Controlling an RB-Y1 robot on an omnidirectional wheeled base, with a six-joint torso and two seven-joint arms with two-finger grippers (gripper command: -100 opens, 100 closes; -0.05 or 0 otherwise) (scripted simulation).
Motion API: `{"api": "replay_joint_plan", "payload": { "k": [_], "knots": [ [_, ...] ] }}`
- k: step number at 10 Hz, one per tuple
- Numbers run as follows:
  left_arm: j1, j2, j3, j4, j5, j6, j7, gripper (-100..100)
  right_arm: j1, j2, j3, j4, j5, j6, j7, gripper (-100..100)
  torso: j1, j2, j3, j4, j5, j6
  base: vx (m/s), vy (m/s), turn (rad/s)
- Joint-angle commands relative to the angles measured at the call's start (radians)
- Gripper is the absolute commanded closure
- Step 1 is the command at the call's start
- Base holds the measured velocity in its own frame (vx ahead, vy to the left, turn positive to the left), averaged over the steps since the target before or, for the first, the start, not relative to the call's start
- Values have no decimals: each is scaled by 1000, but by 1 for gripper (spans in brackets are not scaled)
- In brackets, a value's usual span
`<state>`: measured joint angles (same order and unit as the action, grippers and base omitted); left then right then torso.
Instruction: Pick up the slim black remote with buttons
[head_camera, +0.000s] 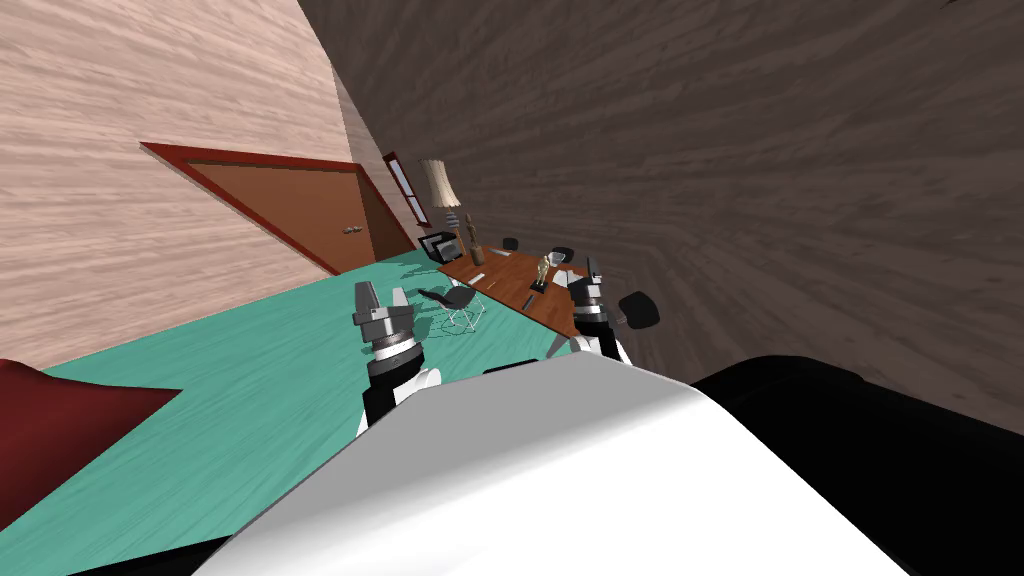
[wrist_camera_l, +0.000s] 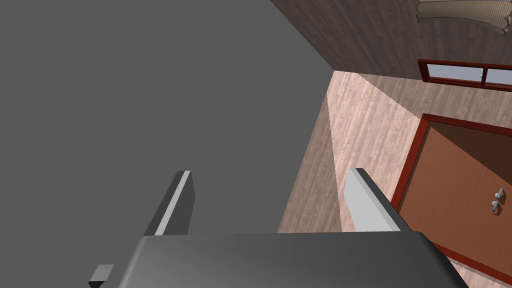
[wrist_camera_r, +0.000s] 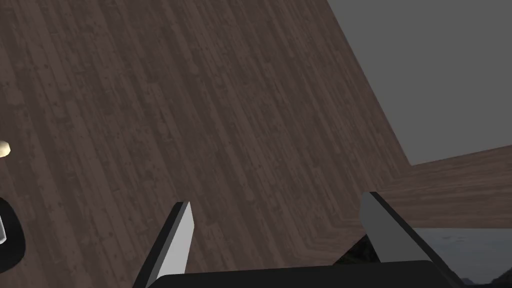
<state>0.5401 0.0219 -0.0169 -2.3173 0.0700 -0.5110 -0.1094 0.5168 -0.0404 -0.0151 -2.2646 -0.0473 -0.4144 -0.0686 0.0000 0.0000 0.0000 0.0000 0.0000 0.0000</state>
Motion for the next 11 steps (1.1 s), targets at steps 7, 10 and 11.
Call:
{"api": "replay_joint_plan", "payload": {
  "k": [7,10,11],
  "knots": [
    [0,0,0,0,0,0,0,0,9,-127,-34,84,204,-74,66,-100,-2,0,0,0,-1,0,0,-23,153],
    [0,0,0,0,0,0,0,0,14,-164,-51,121,290,-110,97,-100,-2,0,0,0,0,0,-5,-27,175],
    [0,0,0,0,0,0,0,0,14,-164,-51,121,305,-110,97,-100,-2,0,0,0,0,0,-8,-24,96]
  ]
}}
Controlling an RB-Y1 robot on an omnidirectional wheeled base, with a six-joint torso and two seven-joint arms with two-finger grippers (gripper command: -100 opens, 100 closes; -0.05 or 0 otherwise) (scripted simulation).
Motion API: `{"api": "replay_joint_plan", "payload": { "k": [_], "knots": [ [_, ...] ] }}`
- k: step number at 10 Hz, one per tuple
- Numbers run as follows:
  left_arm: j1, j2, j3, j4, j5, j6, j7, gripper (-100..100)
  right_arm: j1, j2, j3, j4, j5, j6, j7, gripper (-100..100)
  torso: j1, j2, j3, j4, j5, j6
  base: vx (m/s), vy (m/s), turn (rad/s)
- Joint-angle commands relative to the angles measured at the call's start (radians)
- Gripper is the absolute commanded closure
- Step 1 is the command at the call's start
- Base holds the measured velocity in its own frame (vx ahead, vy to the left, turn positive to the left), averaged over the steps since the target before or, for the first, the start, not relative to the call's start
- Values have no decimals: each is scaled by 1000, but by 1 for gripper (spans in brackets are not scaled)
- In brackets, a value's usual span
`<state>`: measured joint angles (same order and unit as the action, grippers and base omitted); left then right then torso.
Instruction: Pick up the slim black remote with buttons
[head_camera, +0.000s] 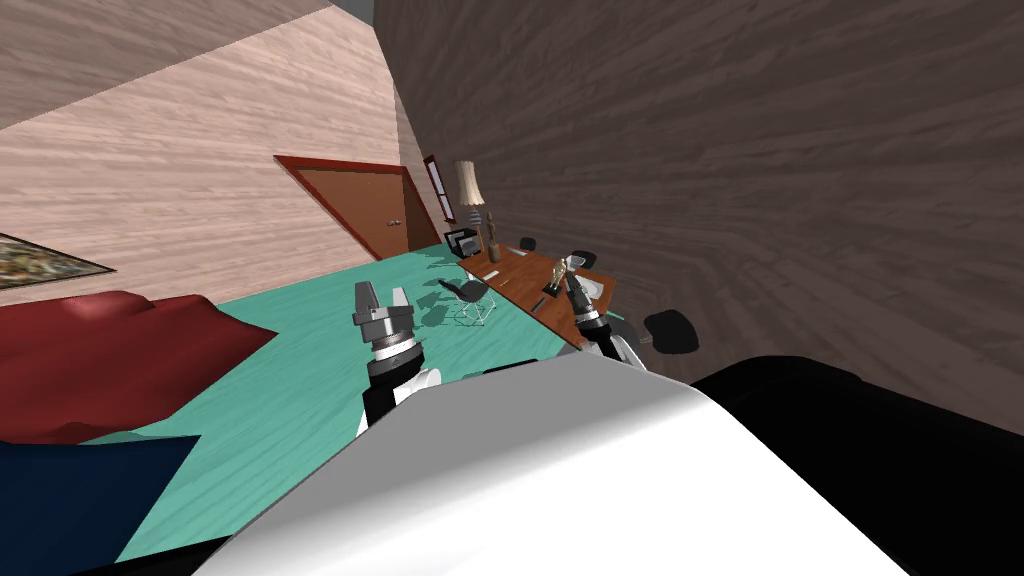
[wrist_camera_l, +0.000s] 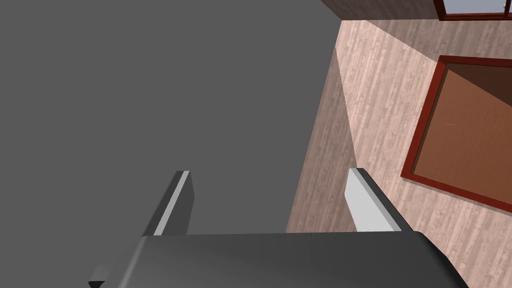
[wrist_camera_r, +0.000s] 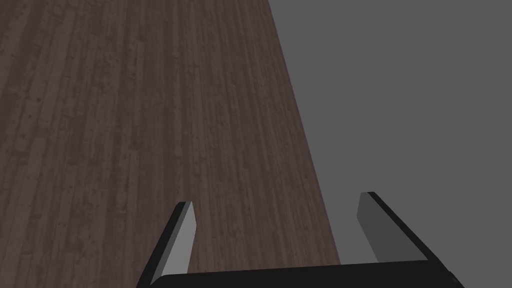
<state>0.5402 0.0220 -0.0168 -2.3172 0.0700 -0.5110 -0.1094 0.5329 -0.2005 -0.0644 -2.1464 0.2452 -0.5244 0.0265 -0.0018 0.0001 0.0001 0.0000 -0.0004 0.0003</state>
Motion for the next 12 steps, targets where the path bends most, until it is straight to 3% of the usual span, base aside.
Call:
{"api": "replay_joint_plan", "payload": {
  "k": [1,12],
  "knots": [
    [0,0,0,0,0,0,0,0,1,-22,-11,22,50,-19,19,-100,0,0,0,0,0,0,-10,-17,189],
    [0,0,0,0,0,0,0,0,19,-120,-63,129,362,-130,113,-100,0,0,0,0,0,0,-7,-24,157]
  ]
}}
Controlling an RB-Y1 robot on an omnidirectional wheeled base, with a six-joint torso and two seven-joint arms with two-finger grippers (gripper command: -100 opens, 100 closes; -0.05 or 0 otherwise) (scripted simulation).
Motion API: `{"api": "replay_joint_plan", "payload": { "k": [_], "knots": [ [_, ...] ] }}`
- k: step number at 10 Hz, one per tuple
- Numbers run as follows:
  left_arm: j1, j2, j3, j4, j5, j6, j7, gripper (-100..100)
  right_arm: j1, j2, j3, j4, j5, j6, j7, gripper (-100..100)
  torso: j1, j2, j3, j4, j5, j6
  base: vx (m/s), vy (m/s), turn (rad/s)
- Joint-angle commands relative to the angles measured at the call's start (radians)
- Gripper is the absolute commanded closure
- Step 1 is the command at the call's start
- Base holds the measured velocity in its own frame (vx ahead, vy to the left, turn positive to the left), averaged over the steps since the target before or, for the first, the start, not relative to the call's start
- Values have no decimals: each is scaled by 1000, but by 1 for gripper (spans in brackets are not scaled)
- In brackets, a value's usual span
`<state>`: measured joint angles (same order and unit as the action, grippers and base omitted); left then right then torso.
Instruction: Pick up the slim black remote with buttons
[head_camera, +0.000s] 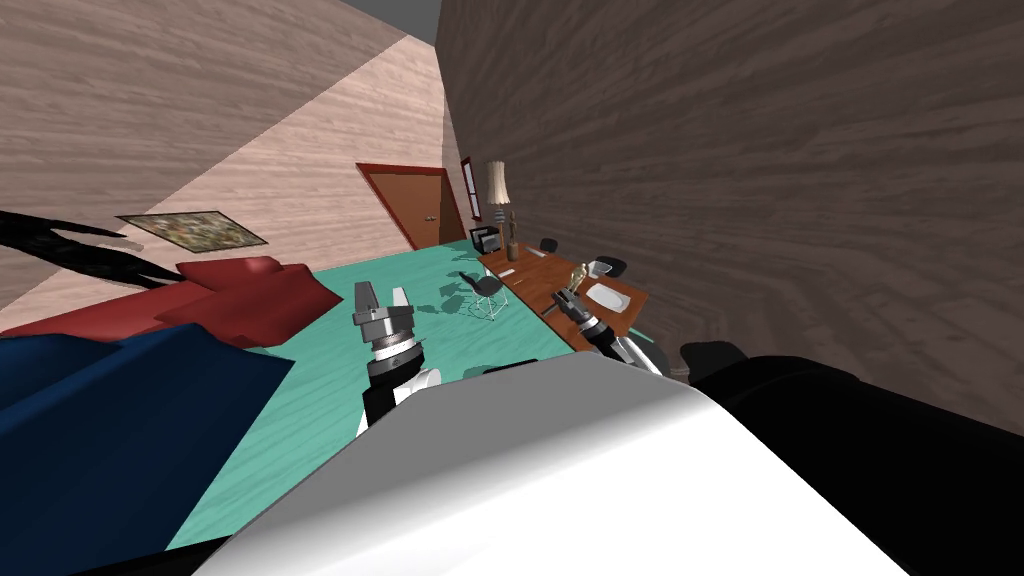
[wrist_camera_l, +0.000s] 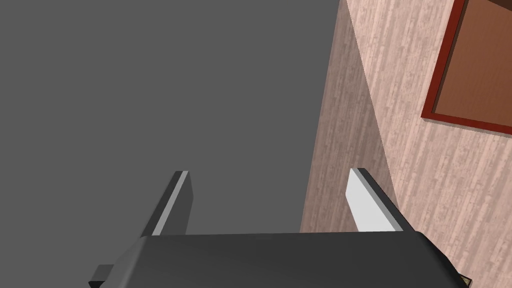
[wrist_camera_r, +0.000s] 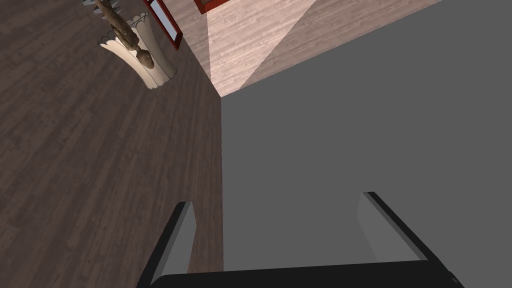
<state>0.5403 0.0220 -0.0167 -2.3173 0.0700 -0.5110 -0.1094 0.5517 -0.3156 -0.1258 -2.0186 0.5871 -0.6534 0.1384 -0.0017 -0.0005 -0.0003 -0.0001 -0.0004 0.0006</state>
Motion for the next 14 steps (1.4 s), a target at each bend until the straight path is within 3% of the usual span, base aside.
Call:
{"api": "replay_joint_plan", "payload": {
  "k": [1,5,10,14],
  "knots": [
    [0,0,0,0,0,0,0,0,4,-26,-11,24,50,-24,21,-100,0,0,0,0,0,0,-3,-19,200],
    [0,0,0,0,0,0,0,0,8,-47,-21,48,148,-47,41,-100,0,-1,0,0,0,0,2,-18,110],
    [0,0,0,0,0,0,0,0,19,-112,-43,128,306,-115,101,-100,0,-1,-1,0,0,0,11,-16,177],
    [0,0,0,0,0,0,0,0,23,-133,-48,156,404,-137,120,-100,1,-2,-1,0,0,0,19,-13,101]
  ]
}}
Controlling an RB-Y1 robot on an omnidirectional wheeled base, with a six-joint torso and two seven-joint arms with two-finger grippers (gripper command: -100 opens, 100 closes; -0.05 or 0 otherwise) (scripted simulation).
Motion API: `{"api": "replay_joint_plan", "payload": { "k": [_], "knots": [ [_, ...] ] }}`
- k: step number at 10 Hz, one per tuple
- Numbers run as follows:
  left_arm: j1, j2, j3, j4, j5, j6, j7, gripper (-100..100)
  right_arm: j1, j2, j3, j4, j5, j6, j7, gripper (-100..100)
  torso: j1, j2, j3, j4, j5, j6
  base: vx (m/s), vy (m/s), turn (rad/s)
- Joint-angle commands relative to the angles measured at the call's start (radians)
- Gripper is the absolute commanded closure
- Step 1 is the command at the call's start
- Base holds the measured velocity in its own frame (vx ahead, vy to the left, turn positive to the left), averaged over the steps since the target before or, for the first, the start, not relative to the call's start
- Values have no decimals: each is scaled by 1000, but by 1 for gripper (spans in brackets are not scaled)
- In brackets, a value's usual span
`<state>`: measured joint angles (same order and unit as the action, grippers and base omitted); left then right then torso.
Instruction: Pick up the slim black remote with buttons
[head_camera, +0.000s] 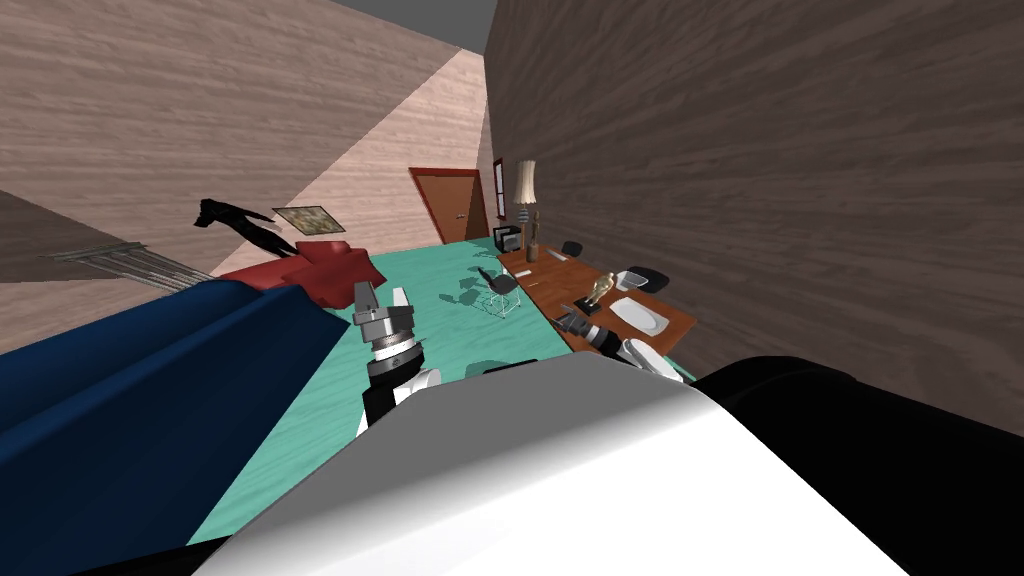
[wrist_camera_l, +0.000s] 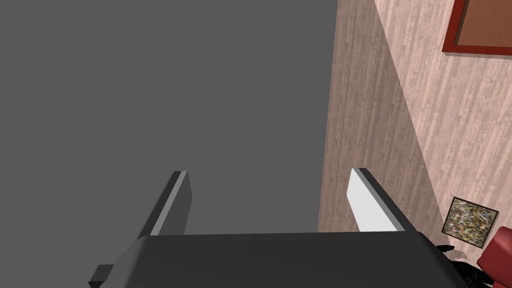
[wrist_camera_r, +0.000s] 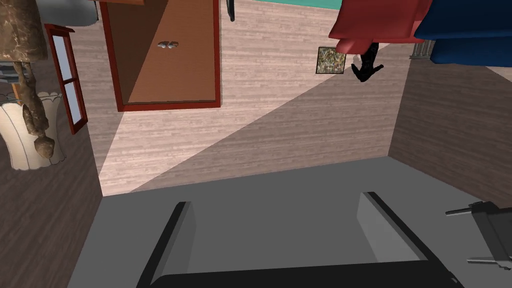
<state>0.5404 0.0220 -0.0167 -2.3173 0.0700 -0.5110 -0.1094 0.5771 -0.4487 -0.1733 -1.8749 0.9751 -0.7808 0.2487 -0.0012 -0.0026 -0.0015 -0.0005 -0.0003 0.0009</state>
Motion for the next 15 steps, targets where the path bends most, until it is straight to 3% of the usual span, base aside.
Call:
{"api": "replay_joint_plan", "payload": {
  "k": [1,6,15],
  "knots": [
    [0,0,0,0,0,0,0,0,1,-21,-5,41,50,-30,29,-100,0,0,0,0,0,0,32,-18,205],
    [0,0,0,0,0,0,0,0,8,-63,-10,102,191,-70,66,-100,0,-2,-1,0,0,0,38,-14,140],
    [0,0,0,0,0,0,0,0,22,-160,-6,256,459,-155,149,-100,0,-3,-2,-1,0,0,59,-23,129]
  ]
}}
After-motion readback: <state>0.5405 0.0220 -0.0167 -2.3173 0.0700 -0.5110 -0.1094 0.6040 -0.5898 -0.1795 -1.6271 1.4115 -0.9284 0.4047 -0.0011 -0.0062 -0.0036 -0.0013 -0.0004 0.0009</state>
